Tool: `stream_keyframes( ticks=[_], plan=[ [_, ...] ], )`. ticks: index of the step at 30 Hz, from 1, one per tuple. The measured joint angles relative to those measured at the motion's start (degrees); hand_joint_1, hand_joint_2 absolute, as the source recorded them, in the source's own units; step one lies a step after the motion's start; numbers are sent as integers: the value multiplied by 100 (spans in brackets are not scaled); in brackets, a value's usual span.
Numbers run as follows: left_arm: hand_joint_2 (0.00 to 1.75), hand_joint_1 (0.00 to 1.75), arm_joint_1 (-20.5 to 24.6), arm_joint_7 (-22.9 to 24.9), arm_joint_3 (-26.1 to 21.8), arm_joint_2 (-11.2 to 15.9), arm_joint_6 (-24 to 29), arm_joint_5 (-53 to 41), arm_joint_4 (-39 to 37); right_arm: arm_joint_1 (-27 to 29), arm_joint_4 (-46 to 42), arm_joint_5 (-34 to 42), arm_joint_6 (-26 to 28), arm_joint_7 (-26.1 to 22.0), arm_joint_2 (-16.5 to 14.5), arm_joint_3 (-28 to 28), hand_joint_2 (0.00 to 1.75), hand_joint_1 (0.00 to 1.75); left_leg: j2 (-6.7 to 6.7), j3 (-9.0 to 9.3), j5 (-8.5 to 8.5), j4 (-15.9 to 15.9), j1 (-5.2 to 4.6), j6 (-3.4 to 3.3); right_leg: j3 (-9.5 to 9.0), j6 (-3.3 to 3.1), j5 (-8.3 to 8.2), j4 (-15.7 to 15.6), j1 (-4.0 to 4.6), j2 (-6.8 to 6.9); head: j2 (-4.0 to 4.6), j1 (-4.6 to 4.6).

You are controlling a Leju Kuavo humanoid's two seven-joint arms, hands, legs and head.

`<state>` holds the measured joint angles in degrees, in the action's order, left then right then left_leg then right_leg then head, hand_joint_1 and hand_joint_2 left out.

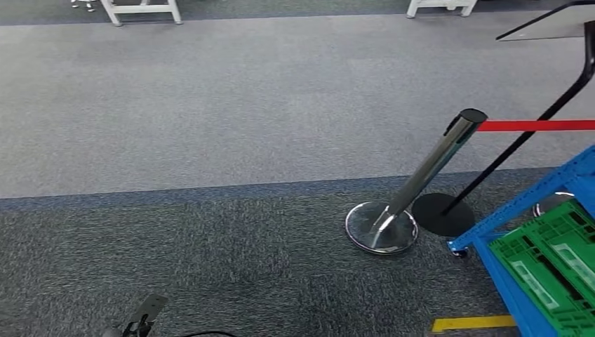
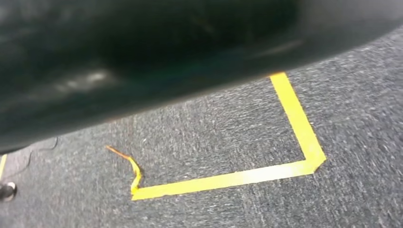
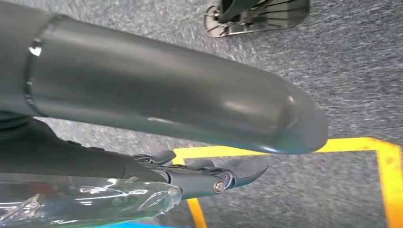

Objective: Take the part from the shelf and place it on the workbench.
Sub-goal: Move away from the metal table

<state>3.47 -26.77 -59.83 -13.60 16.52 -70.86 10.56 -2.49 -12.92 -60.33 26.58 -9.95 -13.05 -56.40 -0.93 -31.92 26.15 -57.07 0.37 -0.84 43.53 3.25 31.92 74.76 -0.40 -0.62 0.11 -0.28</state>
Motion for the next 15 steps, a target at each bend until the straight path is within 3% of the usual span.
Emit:
stream_keyframes(
  ticks=[1,2,4,6,7,9,10,12,13,15],
  plan=[
    [0,0,1,0,-4,1,0,0,0,6,0,0,0,0,0,0,0,0,-76,8,9,-1,-3,3,20,8,-21,70,-3,17,0,-2],
    [0,0,4,0,-8,-1,0,0,0,14,0,0,0,1,0,-1,0,0,-144,23,21,-1,-4,13,-101,10,-155,-129,-6,42,0,-2],
    [0,0,7,0,-14,-3,0,0,0,16,0,0,2,1,0,-1,0,0,-262,74,57,-2,-11,54,-570,-3,-489,-941,3,231,0,-4],
    [0,0,10,0,-19,-2,0,0,0,-5,0,0,8,-1,0,1,0,0,-355,121,93,-6,-39,111,-895,-54,-634,-1482,22,403,0,6],
    [0,0,13,0,-21,-1,0,0,0,-13,0,0,13,-1,0,2,0,0,-394,138,102,-4,-50,139,-929,-86,-625,-1540,36,419,0,10],
    [0,0,23,0,-27,-4,0,0,0,-9,0,0,18,-1,-1,2,0,0,-478,169,119,9,-41,198,-929,-157,-648,-1554,34,292,0,14],
    [0,0,28,-1,-31,-6,0,0,0,-4,0,-1,20,-1,-1,2,0,0,-445,167,164,-26,-30,229,-932,-191,-658,-1568,24,234,0,17],
    [0,0,34,-2,-37,-8,1,0,0,-9,0,-2,24,-1,-1,1,0,0,-228,23,414,-396,-11,280,-946,-254,-681,-1596,-8,112,0,43],
    [0,0,30,-2,-38,-8,1,0,0,-17,0,-2,26,-2,-1,1,0,0,-91,-147,608,-774,-4,293,-944,-272,-682,-1597,-12,48,0,60],
    [0,0,16,-2,-40,-9,0,0,0,-27,0,-2,26,-1,-1,2,0,0,27,-510,878,-1498,2,306,-943,-291,-679,-1596,-13,-99,0,75]
  ],
)
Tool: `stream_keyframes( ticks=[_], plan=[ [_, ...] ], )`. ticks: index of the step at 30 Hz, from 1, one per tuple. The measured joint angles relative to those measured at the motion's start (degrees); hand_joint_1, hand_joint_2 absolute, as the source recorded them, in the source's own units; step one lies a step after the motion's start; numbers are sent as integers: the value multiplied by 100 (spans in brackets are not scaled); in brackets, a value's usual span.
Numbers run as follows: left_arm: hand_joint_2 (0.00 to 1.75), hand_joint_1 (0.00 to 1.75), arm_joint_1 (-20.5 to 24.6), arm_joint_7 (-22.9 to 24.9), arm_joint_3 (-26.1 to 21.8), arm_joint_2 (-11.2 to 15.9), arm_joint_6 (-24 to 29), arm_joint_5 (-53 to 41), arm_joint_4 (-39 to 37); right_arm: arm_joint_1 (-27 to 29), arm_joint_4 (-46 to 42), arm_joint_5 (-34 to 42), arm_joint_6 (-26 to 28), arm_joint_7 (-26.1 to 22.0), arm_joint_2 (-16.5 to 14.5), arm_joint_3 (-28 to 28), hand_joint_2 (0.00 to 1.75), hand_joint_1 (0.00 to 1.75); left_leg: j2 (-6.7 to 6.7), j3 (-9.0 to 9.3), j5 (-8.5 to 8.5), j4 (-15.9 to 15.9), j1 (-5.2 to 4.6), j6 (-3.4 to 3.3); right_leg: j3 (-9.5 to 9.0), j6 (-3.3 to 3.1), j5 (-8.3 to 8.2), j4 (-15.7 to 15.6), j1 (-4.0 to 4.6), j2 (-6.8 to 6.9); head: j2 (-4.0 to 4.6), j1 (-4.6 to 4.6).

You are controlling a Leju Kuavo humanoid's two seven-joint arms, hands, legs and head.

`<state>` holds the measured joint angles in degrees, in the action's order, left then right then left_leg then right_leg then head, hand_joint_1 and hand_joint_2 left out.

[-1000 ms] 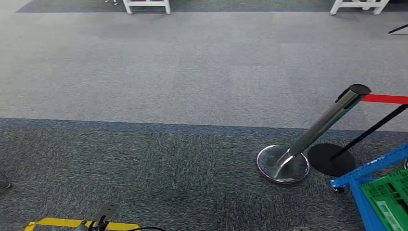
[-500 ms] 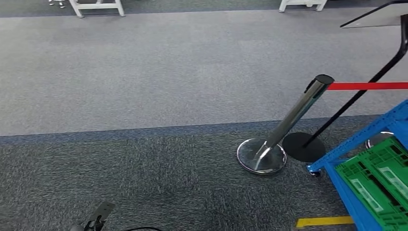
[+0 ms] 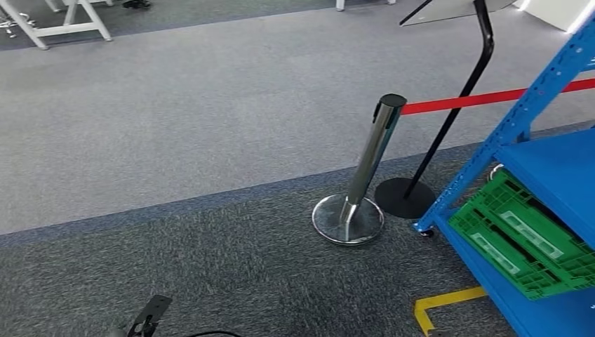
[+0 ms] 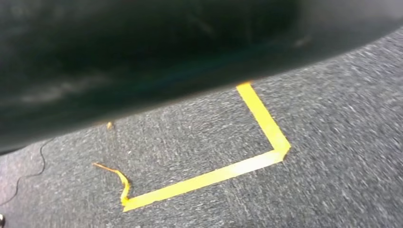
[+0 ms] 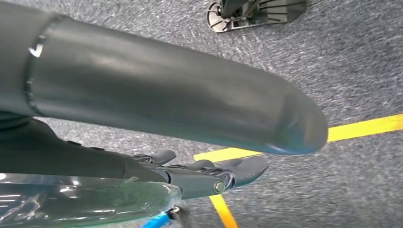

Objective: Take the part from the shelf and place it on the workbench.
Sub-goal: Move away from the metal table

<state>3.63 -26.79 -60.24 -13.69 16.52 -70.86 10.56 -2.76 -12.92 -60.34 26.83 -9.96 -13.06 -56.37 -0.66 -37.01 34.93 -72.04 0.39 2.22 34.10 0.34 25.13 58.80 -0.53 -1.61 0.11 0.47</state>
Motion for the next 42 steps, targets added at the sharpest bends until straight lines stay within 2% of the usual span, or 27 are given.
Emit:
stream_keyframes(
  ticks=[1,2,3,5,7,9,10,12,14,16,17,18,19,21,23,25,27,29,30,31,32,33,34,36,38,40,42],
  plan=[
    [0,0,-4,1,-3,1,0,0,0,4,0,1,-2,1,0,0,0,0,17,-101,-6,-160,2,1,-2,-2,1,0,0,-79,0,2],
    [0,0,-4,1,-7,3,0,0,0,8,0,1,-6,2,1,-1,0,0,30,-83,-149,-57,7,-1,-6,3,-1,1,-3,-164,0,2],
    [0,0,-2,2,-10,5,0,0,0,11,0,2,-13,4,1,-1,0,0,54,16,-355,207,16,-5,-12,12,-4,1,-9,-249,0,2],
    [0,0,2,2,-13,7,0,2,0,4,0,2,-27,2,1,-1,0,0,282,351,-737,1007,58,-5,1,61,-11,17,-16,-412,0,10],
    [0,0,10,2,-13,5,-2,4,0,-2,0,1,-33,-10,1,0,0,0,467,523,-840,1437,77,-24,46,135,-30,20,-19,-536,0,18],
    [0,0,20,2,-16,4,-4,6,0,26,1,-1,-32,-28,1,1,0,0,403,527,-842,1478,57,-94,92,218,-65,-21,-41,-635,0,19],
    [0,0,25,2,-20,7,-4,6,1,48,1,-1,-32,-35,1,0,0,0,351,532,-857,1493,53,-136,112,250,-63,-21,-50,-620,0,19],
    [0,0,26,-2,-27,10,-5,5,1,56,2,-1,-33,-39,1,-1,0,0,227,544,-878,1525,51,-220,276,285,116,271,-33,-346,0,-7],
    [0,0,7,-5,-29,13,-6,4,1,23,2,-2,-37,-28,0,0,0,0,79,549,-869,1529,20,-270,625,288,482,1002,-10,-4,0,-28],
    [0,0,-6,-5,-30,16,-9,4,0,8,4,-3,-48,-8,-1,1,0,0,-75,557,-856,1527,-4,-286,894,287,668,1575,-9,96,0,-27],
    [0,0,-4,-7,-31,17,-13,4,0,15,5,-3,-54,1,0,0,0,0,-141,565,-846,1526,-9,-287,884,284,612,1579,-8,116,0,-27],
    [0,0,0,-12,-31,17,-19,4,0,23,6,-3,-59,5,0,-1,0,0,-205,581,-835,1526,-11,-281,751,278,462,1354,-8,146,0,-28],
    [0,0,3,-19,-31,16,-30,4,0,25,7,-3,-60,6,1,-1,0,0,-265,606,-818,1525,-11,-266,521,269,269,956,-6,225,0,-28],
    [0,0,5,-34,-32,16,-49,5,0,2,7,-5,-65,3,1,-1,0,0,-373,650,-776,1516,-40,-214,116,231,49,256,30,441,0,-25],
    [0,0,11,-43,-32,18,-57,5,0,-18,7,-7,-69,-2,4,0,0,0,-464,678,-754,1515,-65,-161,6,178,39,53,65,492,0,-16],
    [0,0,21,-48,-32,19,-58,6,0,-9,7,-7,-69,-8,8,-1,0,0,-519,701,-730,1518,-48,-102,19,116,18,39,57,354,0,-15],
    [0,0,29,-54,-33,20,-58,5,1,-4,7,-7,-70,-16,10,-3,0,0,-346,624,-560,1304,-27,-38,19,54,-3,19,29,231,0,-2],
    [0,0,21,-56,-33,21,-58,5,1,-21,7,-7,-73,-20,10,-3,0,0,-95,311,-210,632,-20,-6,23,13,-14,14,7,101,0,22],
    [0,0,11,-56,-33,21,-59,5,0,-28,7,-7,-75,-18,10,-3,0,0,-37,113,-58,243,-19,-1,26,2,-16,14,5,27,0,28],
    [0,0,2,-55,-33,21,-59,6,0,-28,7,-7,-78,-11,10,-3,0,0,-10,-40,8,-32,-19,-1,26,-2,-17,14,5,-53,0,32],
    [0,0,-2,-55,-33,22,-59,7,0,-21,8,-7,-79,-2,11,-4,0,0,7,-105,-39,-109,-18,-6,24,-1,-17,15,3,-133,0,32],
    [0,0,-2,-55,-34,23,-59,7,0,-13,8,-8,-82,7,11,-4,0,0,29,-62,-195,38,-15,-14,21,3,-20,15,-1,-214,0,32],
    [0,0,0,-55,-34,25,-59,7,0,-9,9,-9,-85,14,11,-4,0,0,82,75,-415,367,-6,-21,17,12,-25,16,-7,-295,0,32],
    [0,0,2,-55,-34,25,-60,7,0,-13,9,-11,-91,17,10,-4,0,0,354,397,-750,1120,37,-29,33,56,-35,30,-12,-444,0,40],
    [0,0,8,-55,-32,24,-67,8,0,-11,9,-11,-91,19,11,-4,0,0,546,535,-818,1463,55,-57,72,132,-60,21,-15,-566,0,53],
    [0,0,17,-55,-33,19,-72,9,1,21,10,-11,-91,21,12,-4,0,0,461,544,-832,1500,47,-135,119,216,-97,-25,-32,-661,0,58],
    [0,0,22,-55,-38,17,-71,9,1,46,13,-11,-89,24,12,-4,0,0,325,556,-860,1539,52,-228,224,266,-5,106,-19,-455,0,29]
  ],
)
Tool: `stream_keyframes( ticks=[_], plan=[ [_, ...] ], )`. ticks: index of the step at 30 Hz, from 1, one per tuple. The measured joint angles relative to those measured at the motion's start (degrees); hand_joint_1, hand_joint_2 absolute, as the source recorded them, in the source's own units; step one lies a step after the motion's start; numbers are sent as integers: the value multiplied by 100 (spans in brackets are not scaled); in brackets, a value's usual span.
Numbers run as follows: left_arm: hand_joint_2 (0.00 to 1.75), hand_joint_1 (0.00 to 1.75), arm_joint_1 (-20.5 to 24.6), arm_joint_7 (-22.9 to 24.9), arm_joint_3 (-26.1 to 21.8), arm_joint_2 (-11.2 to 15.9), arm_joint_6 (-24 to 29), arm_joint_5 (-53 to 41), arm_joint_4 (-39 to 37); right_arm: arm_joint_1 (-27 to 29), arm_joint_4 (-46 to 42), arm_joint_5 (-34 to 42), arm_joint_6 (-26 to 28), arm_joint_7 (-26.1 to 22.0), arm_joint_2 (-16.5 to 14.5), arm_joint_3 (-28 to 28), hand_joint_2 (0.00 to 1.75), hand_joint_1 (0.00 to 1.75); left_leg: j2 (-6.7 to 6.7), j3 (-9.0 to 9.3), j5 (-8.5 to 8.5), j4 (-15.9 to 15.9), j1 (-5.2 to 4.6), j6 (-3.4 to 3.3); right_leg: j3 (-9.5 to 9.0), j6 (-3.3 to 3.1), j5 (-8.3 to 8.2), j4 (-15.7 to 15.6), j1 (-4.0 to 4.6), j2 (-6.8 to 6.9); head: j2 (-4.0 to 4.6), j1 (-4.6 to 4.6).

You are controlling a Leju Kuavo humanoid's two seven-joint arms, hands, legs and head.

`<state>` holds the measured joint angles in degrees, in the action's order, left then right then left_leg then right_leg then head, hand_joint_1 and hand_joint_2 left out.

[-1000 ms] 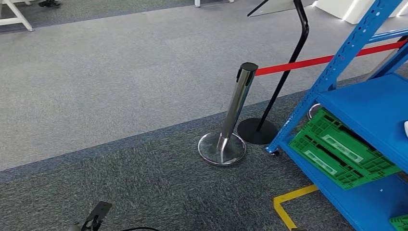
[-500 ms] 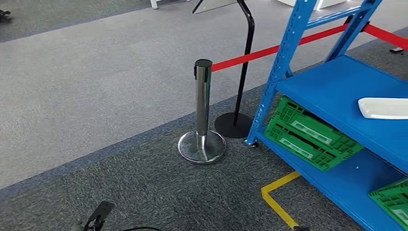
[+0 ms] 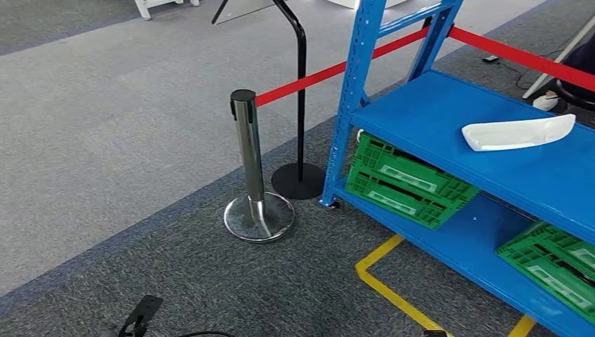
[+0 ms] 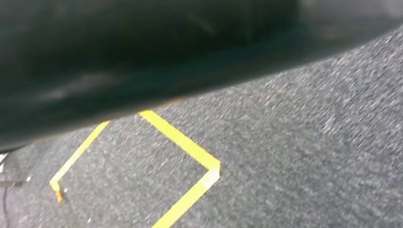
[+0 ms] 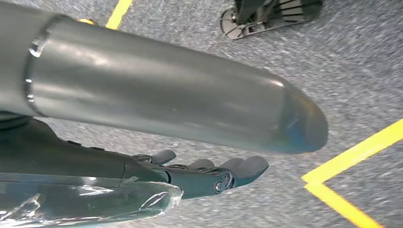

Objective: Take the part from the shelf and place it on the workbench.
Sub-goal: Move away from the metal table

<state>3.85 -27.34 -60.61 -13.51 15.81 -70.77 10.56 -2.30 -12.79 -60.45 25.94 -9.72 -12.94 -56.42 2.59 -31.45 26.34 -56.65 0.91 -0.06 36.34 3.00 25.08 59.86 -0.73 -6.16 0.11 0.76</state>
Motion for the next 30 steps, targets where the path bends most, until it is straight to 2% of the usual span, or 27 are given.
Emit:
stream_keyframes(
  ticks=[1,2,3,4,5,6,7,9,10,11,13,14,15,17,19,20,21,22,23,24,25,26,27,28,29,30],
  plan=[
    [0,0,-4,0,-1,1,0,0,0,-8,1,0,1,1,0,0,0,0,-79,6,-6,17,-2,-35,120,13,143,245,11,189,0,-17],
    [0,0,-14,0,-2,4,0,0,-1,-22,2,-1,1,2,0,0,0,0,-158,9,-2,18,-18,-57,296,24,336,616,20,384,0,-34],
    [0,0,-26,0,-3,5,-1,0,-1,-37,3,-1,0,2,0,1,0,0,-245,10,4,16,-33,-70,493,35,524,1033,19,493,0,-41],
    [0,0,-34,0,-3,7,-1,0,-1,-44,3,-1,-1,2,0,2,0,0,-332,14,10,14,-45,-76,651,44,647,1373,17,545,0,-39],
    [0,0,-35,0,-4,8,-1,0,-1,-41,4,-1,-1,3,0,2,0,0,-410,20,18,13,-51,-79,717,49,667,1533,15,566,-1,-37],
    [0,0,-31,0,-4,9,-1,0,-1,-32,6,-1,-2,4,0,1,0,0,-478,31,28,12,-52,-77,657,49,575,1449,16,582,-1,-39],
    [0,0,-26,0,-4,6,-1,0,-1,-26,8,-1,-2,5,0,1,0,0,-543,52,42,12,-53,-68,472,44,399,1133,17,623,-1,-40],
    [0,0,-22,0,-4,0,-1,0,-1,-36,9,-1,-1,6,0,0,0,0,-659,106,86,6,-68,-21,-8,11,99,305,35,824,0,-40],
    [0,0,-20,0,-3,-2,-1,1,-1,-48,9,-1,-1,5,0,1,0,0,-709,127,105,2,-82,8,-173,-19,26,27,50,897,0,-34],
    [0,0,-16,0,-3,-2,-2,1,-1,-58,9,-2,-2,5,1,1,0,0,-751,141,115,0,-95,36,-242,-52,16,-93,67,928,0,-30],
    [0,0,-7,0,-3,-3,-8,7,-1,-56,9,-4,-4,8,3,1,0,0,-832,159,119,12,-96,91,-230,-128,8,-103,88,822,0,-29],
    [0,0,0,-1,-4,-4,-11,10,-1,-48,10,-5,-5,13,4,1,0,0,-801,163,138,2,-85,128,-225,-162,-3,-111,81,766,0,-28],
    [0,0,5,-2,-5,-4,-14,14,-1,-44,10,-5,-8,19,5,1,0,0,-708,136,203,-72,-74,164,-225,-194,-15,-123,67,709,0,-20],
    [0,0,6,-5,-5,-4,-18,16,-1,-56,12,-6,-14,28,4,1,0,0,-445,-91,492,-565,-57,220,-229,-243,-31,-137,31,592,0,6],
    [0,0,-11,-7,-5,-5,-22,17,-1,-70,12,-6,-19,31,4,1,0,0,-338,-467,799,-1305,-52,241,-220,-270,-32,-137,23,457,0,18],
    [0,0,-18,-7,-5,-4,-24,18,-1,-66,12,-5,-19,33,5,1,0,0,-326,-592,833,-1523,-51,243,-218,-274,-33,-137,22,383,0,19],
    [0,0,-22,-7,-6,-1,-25,20,-1,-59,12,-5,-20,35,5,0,0,0,-316,-624,751,-1539,-48,241,-218,-271,-36,-136,21,305,0,18],
    [0,0,-21,-7,-7,3,-25,24,-1,-53,12,-5,-20,37,6,0,0,0,-294,-550,572,-1338,-43,233,-220,-262,-41,-136,17,224,0,18],
    [0,0,-19,-7,-7,5,-25,28,-1,-51,12,-5,-21,39,7,0,0,0,-222,-400,349,-990,-34,224,-220,-248,-49,-135,10,145,0,23],
    [0,0,-17,-7,-7,7,-26,31,-1,-54,12,-6,-22,40,7,0,0,0,-82,-232,174,-607,-19,211,-211,-224,-55,-127,13,70,0,34],
    [0,0,-15,-7,-7,7,-27,33,-1,-61,12,-7,-23,42,7,1,0,0,45,-97,66,-300,-5,196,-193,-194,-63,-118,12,0,0,45],
    [0,0,-12,-7,-5,6,-30,32,-1,-62,12,-7,-24,44,7,1,0,0,146,-20,28,-112,3,176,-170,-157,-75,-118,11,-59,0,57],
    [0,0,-10,-7,-5,5,-32,32,-1,-56,12,-7,-24,45,7,1,0,0,184,4,41,-41,1,148,-147,-115,-91,-127,7,-114,0,65],
    [0,0,-7,-7,-5,2,-34,31,-1,-42,13,-7,-24,46,7,1,0,0,134,5,36,-24,-1,111,-115,-73,-111,-150,-6,-171,0,65],
    [0,0,-2,-7,-7,0,-36,31,0,-22,13,-7,-24,47,7,1,0,0,70,10,21,-7,-1,70,-92,-38,-117,-155,-13,-161,0,65],
    [0,0,2,-7,-10,-1,-36,31,0,-7,14,-7,-24,49,7,1,0,0,5,17,8,12,2,24,-47,-11,-75,-98,-8,-54,0,49]
  ],
)
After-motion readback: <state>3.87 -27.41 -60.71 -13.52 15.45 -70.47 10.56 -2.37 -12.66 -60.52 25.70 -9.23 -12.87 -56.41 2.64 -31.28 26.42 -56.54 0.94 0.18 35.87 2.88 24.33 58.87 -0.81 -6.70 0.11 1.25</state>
